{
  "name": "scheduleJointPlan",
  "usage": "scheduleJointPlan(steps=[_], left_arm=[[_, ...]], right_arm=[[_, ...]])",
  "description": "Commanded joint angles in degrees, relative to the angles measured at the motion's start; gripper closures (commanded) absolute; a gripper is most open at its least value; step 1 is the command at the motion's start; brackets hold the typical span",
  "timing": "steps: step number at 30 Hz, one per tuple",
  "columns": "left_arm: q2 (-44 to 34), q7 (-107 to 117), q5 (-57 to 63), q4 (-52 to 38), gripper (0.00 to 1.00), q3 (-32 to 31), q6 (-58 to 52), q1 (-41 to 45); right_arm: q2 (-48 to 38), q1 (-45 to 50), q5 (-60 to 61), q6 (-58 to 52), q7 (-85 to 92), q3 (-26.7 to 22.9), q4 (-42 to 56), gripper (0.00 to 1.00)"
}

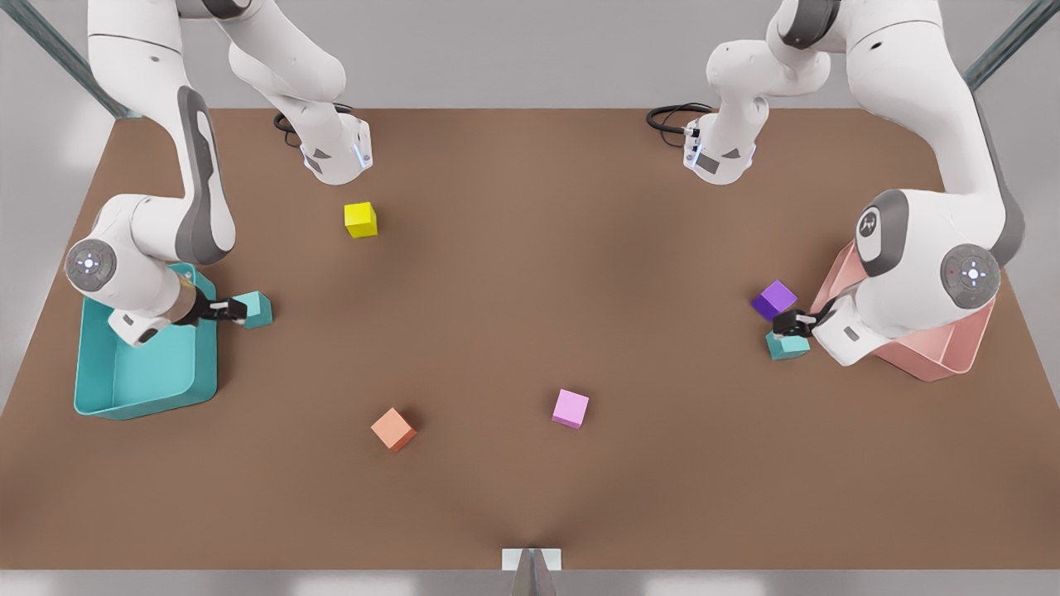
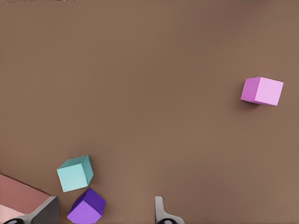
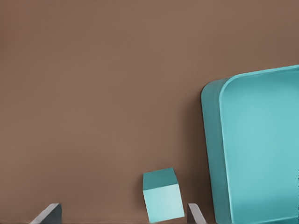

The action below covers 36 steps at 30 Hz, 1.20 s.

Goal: Stack the two blue cubes on top of each other

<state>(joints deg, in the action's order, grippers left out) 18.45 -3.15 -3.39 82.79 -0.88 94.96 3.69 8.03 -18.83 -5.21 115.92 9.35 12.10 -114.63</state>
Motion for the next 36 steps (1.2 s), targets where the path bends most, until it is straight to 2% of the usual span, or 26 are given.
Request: scheduleJointPlan(steps=[1, 5, 7, 8, 10, 11, 12, 13, 14, 15, 18, 21, 24, 28, 36], left_arm=[[0.53, -1.77, 1.64, 0.09, 0.0, 0.01, 2.33, -0.09], [2.03, 3.41, 1.9, 1.76, 0.0, 0.09, 3.12, -0.61], [2.2, 3.41, 1.9, 1.84, 0.0, 0.09, 2.95, -1.05], [2.29, 3.41, 1.9, 1.84, 0.0, 0.09, 2.95, -1.14], [2.38, 3.41, 1.9, 1.84, 0.0, 0.09, 2.86, -1.32], [2.38, 3.41, 1.9, 1.84, 0.0, 0.09, 2.77, -1.23], [2.38, 3.41, 1.9, 1.84, 0.0, 0.09, 2.68, -1.23], [2.38, 3.41, 1.9, 1.84, 0.0, 0.09, 2.51, -1.32], [2.38, 3.41, 1.9, 1.84, 0.0, 0.09, 2.51, -1.32], [2.38, 3.41, 1.9, 1.84, 0.0, 0.09, 2.42, -1.32], [2.38, 3.41, 1.9, 1.93, 0.0, 0.09, 2.33, -1.32], [2.38, 3.33, 1.9, 1.93, 0.0, 0.09, 2.33, -1.32], [2.38, 3.41, 1.9, 2.02, 0.0, 0.09, 2.33, -1.32], [2.38, 3.41, 1.9, 2.02, 0.0, 0.09, 2.33, -1.23], [2.47, 3.41, 1.9, 1.93, 0.0, 0.09, 2.42, -0.35]], right_arm=[[-2.22, -0.07, 0.03, 2.47, 11.83, 0.03, -2.53, 0.0], [-4.16, -0.07, 0.03, 1.69, 12.1, 0.3, -4.2, 0.0], [-7.49, 0.72, 0.03, -3.58, 12.8, 0.47, -4.46, 0.0], [-9.43, 0.02, 0.03, -6.58, 12.8, 2.23, -4.46, 0.0], [-10.31, 1.25, 0.21, -8.16, 12.54, 2.06, -4.73, 0.0], [-9.88, 3.98, 0.21, -9.12, 12.62, -1.11, -4.29, 0.0], [-10.05, 2.92, 0.12, -8.86, 12.89, -1.02, -4.38, 0.0], [-10.31, 5.71, 0.2, -9.3, 12.89, -2.16, -4.46, 0.0], [-10.49, 12.57, 0.21, -9.57, 12.8, -9.53, -4.64, 0.0], [-10.49, 14.96, 0.21, -8.95, 12.8, -12.36, -5.34, 0.0], [-11.81, 14.7, 0.21, -3.5, 12.62, -12.8, -11.14, 0.0], [-11.01, 14.87, -0.32, 2.65, 13.15, -14.91, -13.96, 0.0], [-10.49, 14.87, -2.08, 3.26, 15.61, -16.76, -14.48, 0.0], [-9.26, 14.96, -2.34, 11.79, 14.56, -18.43, -20.11, 0.0], [-2.14, 15.75, -2.17, 19.96, 9.46, -19.66, -20.11, 0.0]])
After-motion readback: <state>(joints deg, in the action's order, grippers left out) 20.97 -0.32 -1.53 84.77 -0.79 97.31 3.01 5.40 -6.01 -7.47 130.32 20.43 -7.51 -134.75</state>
